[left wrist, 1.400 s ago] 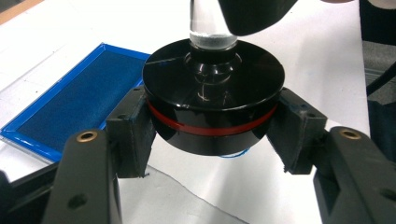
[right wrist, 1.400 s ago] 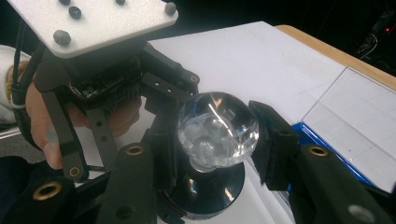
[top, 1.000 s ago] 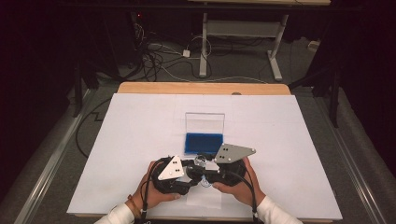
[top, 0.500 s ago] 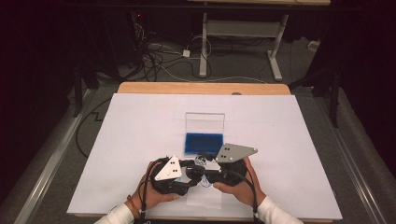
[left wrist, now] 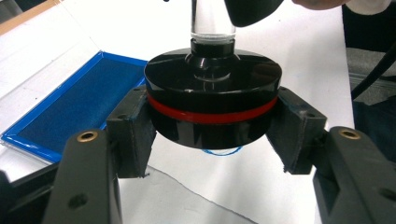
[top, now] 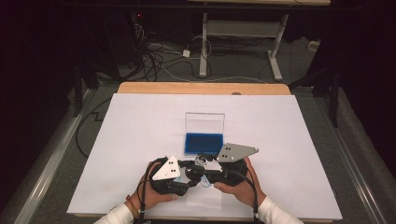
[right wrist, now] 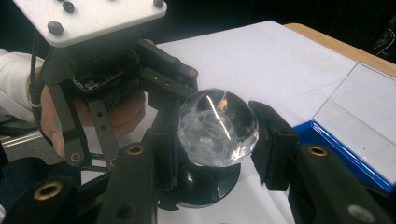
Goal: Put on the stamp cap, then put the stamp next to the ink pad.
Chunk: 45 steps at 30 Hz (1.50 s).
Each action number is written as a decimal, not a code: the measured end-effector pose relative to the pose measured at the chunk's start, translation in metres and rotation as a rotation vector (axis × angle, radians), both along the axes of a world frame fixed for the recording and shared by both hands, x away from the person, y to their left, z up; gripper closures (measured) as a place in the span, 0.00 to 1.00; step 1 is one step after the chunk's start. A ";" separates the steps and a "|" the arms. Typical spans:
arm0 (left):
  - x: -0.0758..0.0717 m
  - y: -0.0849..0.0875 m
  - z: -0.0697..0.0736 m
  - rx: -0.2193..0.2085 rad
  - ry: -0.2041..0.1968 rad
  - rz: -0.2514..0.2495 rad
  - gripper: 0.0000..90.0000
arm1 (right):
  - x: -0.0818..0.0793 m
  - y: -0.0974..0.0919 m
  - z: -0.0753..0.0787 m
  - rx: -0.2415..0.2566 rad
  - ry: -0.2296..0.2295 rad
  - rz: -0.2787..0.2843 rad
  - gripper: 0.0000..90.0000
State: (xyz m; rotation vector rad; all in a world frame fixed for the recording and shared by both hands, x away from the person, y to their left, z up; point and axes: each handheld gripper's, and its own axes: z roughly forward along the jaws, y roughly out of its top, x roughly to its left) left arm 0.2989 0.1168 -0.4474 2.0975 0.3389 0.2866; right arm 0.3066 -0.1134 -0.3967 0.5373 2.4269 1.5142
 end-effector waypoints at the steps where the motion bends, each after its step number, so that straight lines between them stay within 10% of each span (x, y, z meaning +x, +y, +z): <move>1: 0.000 0.000 0.000 0.000 -0.003 0.001 0.41 | 0.000 0.000 0.000 0.003 0.004 -0.001 0.64; 45: 0.000 -0.003 -0.006 0.073 -0.019 0.029 0.33 | -0.002 0.002 -0.005 -0.036 -0.012 -0.002 0.64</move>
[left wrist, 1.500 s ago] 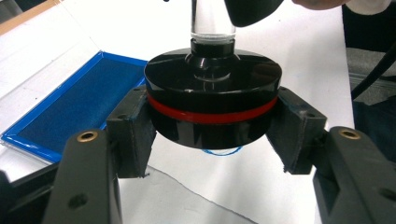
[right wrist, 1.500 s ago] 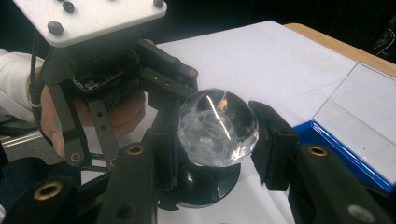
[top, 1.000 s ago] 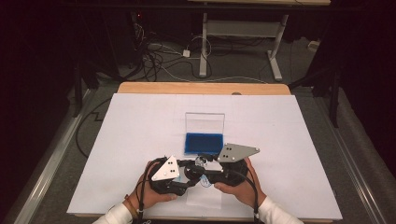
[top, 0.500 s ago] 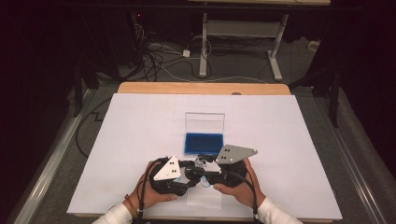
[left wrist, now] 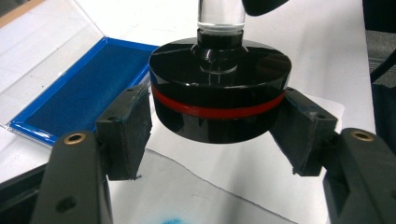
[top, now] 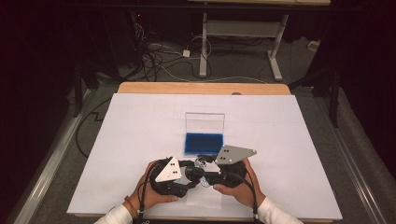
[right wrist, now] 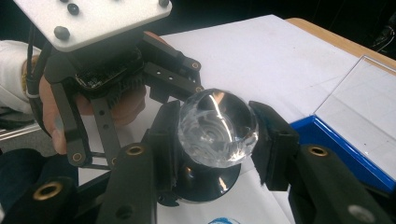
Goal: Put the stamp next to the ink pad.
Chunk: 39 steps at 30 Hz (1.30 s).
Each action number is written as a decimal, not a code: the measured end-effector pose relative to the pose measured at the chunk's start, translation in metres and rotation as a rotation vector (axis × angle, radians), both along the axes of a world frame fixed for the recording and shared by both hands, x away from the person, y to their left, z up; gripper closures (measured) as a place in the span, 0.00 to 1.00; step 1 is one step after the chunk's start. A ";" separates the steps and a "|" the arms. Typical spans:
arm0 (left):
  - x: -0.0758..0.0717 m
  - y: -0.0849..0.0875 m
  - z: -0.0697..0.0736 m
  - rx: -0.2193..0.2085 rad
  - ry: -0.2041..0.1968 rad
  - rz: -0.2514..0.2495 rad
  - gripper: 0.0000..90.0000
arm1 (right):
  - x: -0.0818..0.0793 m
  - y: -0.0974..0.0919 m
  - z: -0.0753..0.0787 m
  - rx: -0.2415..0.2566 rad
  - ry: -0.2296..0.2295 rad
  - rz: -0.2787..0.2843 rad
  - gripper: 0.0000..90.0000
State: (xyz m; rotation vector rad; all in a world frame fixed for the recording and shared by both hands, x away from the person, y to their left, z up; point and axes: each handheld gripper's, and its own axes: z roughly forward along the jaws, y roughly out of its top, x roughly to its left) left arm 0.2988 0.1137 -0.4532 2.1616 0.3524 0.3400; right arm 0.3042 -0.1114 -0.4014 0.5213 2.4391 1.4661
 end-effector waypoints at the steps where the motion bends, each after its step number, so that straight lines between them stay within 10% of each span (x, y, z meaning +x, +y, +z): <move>1: 0.000 -0.001 0.000 0.000 0.000 -0.003 0.30 | -0.001 0.000 0.000 -0.003 -0.004 -0.002 0.64; 21: -0.002 -0.010 -0.009 0.080 -0.022 0.028 0.20 | -0.009 -0.013 0.011 0.020 -0.051 -0.031 0.64; 39: 0.002 0.006 -0.003 0.068 -0.037 0.077 0.21 | -0.008 -0.031 0.018 0.018 -0.079 -0.077 0.63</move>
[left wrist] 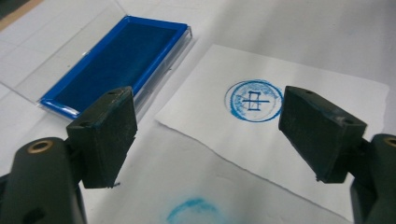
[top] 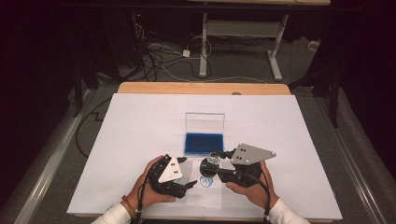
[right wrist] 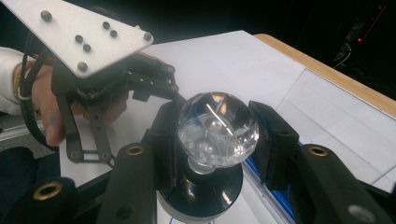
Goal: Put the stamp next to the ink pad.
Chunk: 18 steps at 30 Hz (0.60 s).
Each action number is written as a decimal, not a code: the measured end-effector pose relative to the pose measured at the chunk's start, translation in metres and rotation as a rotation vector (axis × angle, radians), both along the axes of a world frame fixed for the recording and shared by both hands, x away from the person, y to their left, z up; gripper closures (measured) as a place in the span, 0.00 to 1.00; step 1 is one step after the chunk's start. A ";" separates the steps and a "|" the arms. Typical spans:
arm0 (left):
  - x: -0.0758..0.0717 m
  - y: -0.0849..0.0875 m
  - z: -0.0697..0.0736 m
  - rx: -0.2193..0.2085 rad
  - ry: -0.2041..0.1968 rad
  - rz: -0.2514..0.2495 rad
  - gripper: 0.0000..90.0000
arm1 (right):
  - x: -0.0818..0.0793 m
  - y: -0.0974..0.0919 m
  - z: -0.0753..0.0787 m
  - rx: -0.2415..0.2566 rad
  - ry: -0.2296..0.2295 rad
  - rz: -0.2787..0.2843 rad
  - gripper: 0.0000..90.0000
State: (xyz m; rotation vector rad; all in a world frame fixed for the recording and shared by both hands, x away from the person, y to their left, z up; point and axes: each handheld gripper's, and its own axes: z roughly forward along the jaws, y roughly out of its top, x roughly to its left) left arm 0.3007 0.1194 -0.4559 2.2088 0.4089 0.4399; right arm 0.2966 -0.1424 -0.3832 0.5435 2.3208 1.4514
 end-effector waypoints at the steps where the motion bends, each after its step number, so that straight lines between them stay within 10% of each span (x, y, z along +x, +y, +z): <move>1: 0.000 0.001 0.001 0.003 -0.004 0.002 0.21 | 0.000 -0.001 0.000 -0.001 -0.001 -0.001 0.63; 18: 0.000 0.021 0.009 -0.003 -0.026 0.042 0.21 | 0.001 -0.010 0.006 -0.014 -0.022 -0.030 0.63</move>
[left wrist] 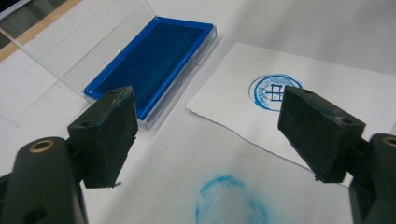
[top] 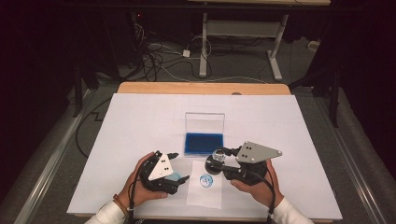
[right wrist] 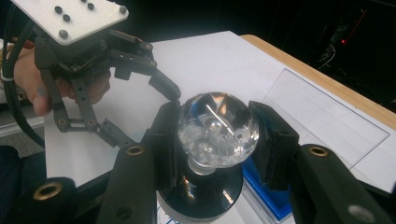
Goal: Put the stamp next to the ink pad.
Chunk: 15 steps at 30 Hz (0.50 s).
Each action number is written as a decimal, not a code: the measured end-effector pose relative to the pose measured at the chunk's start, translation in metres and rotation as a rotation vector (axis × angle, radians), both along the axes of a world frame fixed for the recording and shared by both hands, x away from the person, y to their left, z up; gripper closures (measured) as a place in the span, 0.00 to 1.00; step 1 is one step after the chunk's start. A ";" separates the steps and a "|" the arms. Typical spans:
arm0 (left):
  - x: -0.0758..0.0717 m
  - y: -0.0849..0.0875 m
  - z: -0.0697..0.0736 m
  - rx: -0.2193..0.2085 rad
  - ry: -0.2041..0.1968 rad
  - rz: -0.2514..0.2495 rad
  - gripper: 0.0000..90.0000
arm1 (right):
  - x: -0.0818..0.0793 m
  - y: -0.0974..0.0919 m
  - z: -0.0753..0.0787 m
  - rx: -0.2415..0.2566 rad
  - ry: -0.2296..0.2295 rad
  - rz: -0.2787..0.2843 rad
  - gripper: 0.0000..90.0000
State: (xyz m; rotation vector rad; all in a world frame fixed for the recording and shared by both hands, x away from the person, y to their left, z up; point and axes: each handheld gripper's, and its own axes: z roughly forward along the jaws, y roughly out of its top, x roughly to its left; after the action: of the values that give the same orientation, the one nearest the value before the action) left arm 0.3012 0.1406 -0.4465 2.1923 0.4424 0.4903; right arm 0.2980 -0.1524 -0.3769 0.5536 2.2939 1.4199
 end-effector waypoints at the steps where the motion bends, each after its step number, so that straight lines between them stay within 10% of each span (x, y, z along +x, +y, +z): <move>1: 0.000 0.001 0.001 0.002 -0.004 0.004 0.21 | 0.000 0.000 0.000 0.000 0.001 -0.003 0.63; 15: -0.003 0.019 0.007 0.014 -0.033 0.040 0.21 | 0.009 -0.014 0.002 -0.014 -0.013 -0.059 0.63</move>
State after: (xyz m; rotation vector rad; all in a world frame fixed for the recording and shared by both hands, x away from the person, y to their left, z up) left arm 0.2977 0.1596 -0.4392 2.1890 0.4674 0.5522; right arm 0.3068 -0.1659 -0.3751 0.6012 2.2567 1.3755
